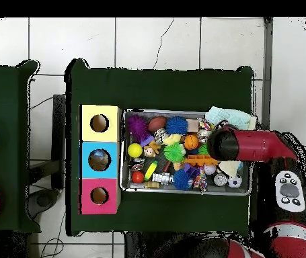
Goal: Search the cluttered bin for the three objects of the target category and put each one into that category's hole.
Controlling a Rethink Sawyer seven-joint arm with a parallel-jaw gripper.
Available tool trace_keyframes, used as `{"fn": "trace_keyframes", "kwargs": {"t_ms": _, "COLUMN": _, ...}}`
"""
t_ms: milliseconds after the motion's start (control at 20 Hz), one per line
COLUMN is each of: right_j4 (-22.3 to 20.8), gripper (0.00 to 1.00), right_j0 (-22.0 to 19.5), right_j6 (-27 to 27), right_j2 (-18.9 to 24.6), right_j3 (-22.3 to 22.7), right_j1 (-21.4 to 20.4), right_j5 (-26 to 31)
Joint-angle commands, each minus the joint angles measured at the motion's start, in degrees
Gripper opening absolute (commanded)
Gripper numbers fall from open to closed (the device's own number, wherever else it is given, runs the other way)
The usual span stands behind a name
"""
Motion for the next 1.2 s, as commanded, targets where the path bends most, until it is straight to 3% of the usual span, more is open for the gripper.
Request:
{"fn": "trace_keyframes", "kwargs": {"t_ms": 50, "right_j4": -2.3, "gripper": 1.0, "right_j0": 4.9, "right_j6": -11.8, "right_j2": 0.5, "right_j3": 5.5, "right_j1": -1.6, "right_j5": 13.3}}
{"fn": "trace_keyframes", "kwargs": {"t_ms": 250, "right_j4": -3.8, "gripper": 1.0, "right_j0": 7.7, "right_j6": -9.5, "right_j2": -2.5, "right_j3": 5.0, "right_j1": -1.3, "right_j5": 15.5}}
{"fn": "trace_keyframes", "kwargs": {"t_ms": 500, "right_j4": -2.6, "gripper": 1.0, "right_j0": 8.3, "right_j6": -8.0, "right_j2": -2.9, "right_j3": 5.6, "right_j1": -1.3, "right_j5": 17.7}}
{"fn": "trace_keyframes", "kwargs": {"t_ms": 750, "right_j4": 3.0, "gripper": 1.0, "right_j0": 6.4, "right_j6": -5.5, "right_j2": -1.7, "right_j3": 8.9, "right_j1": -0.2, "right_j5": 23.5}}
{"fn": "trace_keyframes", "kwargs": {"t_ms": 1200, "right_j4": 5.9, "gripper": 1.0, "right_j0": 4.9, "right_j6": -4.5, "right_j2": -2.1, "right_j3": 9.4, "right_j1": 2.9, "right_j5": 32.0}}
